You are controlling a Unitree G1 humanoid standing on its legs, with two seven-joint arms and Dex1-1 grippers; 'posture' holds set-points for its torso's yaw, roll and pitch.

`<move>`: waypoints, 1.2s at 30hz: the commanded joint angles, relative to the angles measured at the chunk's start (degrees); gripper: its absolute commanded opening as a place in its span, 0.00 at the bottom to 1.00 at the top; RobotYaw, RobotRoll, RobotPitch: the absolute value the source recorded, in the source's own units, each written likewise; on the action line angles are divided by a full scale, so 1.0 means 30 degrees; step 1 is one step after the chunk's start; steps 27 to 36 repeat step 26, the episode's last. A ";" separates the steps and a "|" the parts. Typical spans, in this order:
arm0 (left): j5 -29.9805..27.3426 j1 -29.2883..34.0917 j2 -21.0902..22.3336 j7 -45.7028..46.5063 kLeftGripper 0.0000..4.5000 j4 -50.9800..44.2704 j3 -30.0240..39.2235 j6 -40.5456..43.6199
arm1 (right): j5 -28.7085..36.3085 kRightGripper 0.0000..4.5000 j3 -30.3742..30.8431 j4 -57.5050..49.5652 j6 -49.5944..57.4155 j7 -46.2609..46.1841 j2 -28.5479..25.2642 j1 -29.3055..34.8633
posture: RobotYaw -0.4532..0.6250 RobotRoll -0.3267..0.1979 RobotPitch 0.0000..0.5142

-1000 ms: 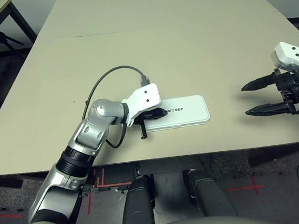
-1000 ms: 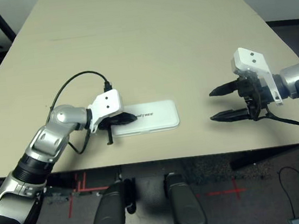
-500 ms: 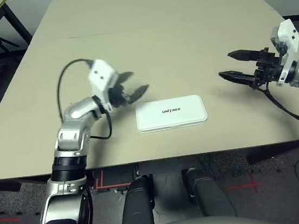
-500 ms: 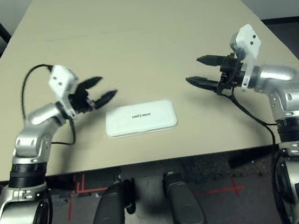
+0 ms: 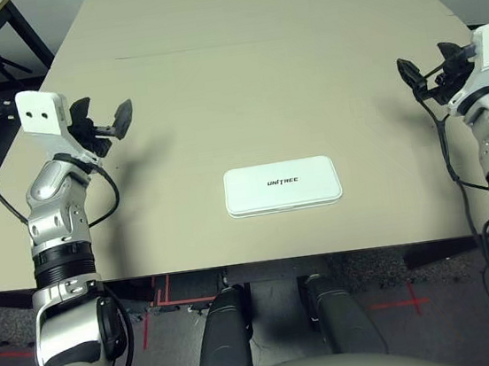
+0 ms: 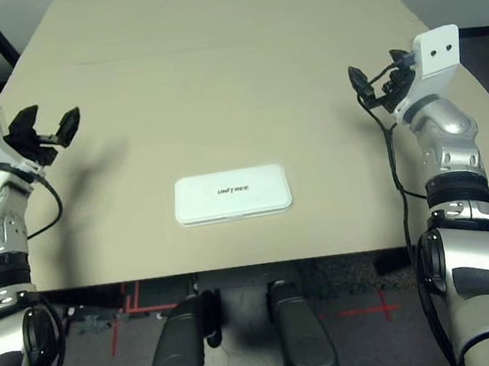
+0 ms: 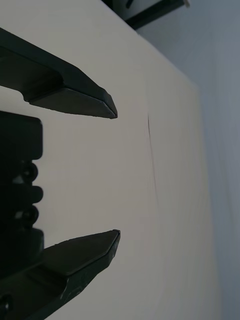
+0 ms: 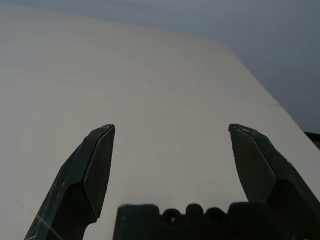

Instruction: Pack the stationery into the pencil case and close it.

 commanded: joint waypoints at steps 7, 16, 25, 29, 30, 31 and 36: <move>-0.0329 -0.0476 0.0116 0.1582 0.99 0.1517 0.0884 -0.1747 | -0.0301 1.00 -0.0518 0.2593 -0.1062 -0.2116 -0.0098 -0.1226 | 0.43 0.62 0.40; -0.0508 0.0000 -0.0232 0.1885 0.99 0.0612 0.0600 -0.1462 | -0.0239 1.00 -0.0442 0.2745 -0.1347 -0.1839 0.0301 -0.0714 | 0.42 0.62 0.42; -0.0473 -0.0429 -0.0052 0.1744 0.99 0.1147 0.0514 -0.1631 | -0.0239 1.00 -0.0421 0.2511 -0.1502 -0.1862 0.0748 -0.0475 | 0.41 0.62 0.41; -0.0473 -0.0455 -0.0046 0.1739 0.99 0.1164 0.0515 -0.1647 | -0.0248 1.00 -0.0410 0.2523 -0.1525 -0.1853 0.0765 -0.0503 | 0.41 0.62 0.41; -0.0473 -0.0455 -0.0046 0.1739 0.99 0.1164 0.0515 -0.1647 | -0.0248 1.00 -0.0410 0.2523 -0.1525 -0.1853 0.0765 -0.0503 | 0.41 0.62 0.41; -0.0473 -0.0455 -0.0046 0.1739 0.99 0.1164 0.0515 -0.1647 | -0.0248 1.00 -0.0410 0.2523 -0.1525 -0.1853 0.0765 -0.0503 | 0.41 0.62 0.41; -0.0473 -0.0455 -0.0046 0.1739 0.99 0.1164 0.0515 -0.1647 | -0.0248 1.00 -0.0410 0.2523 -0.1525 -0.1853 0.0765 -0.0503 | 0.41 0.62 0.41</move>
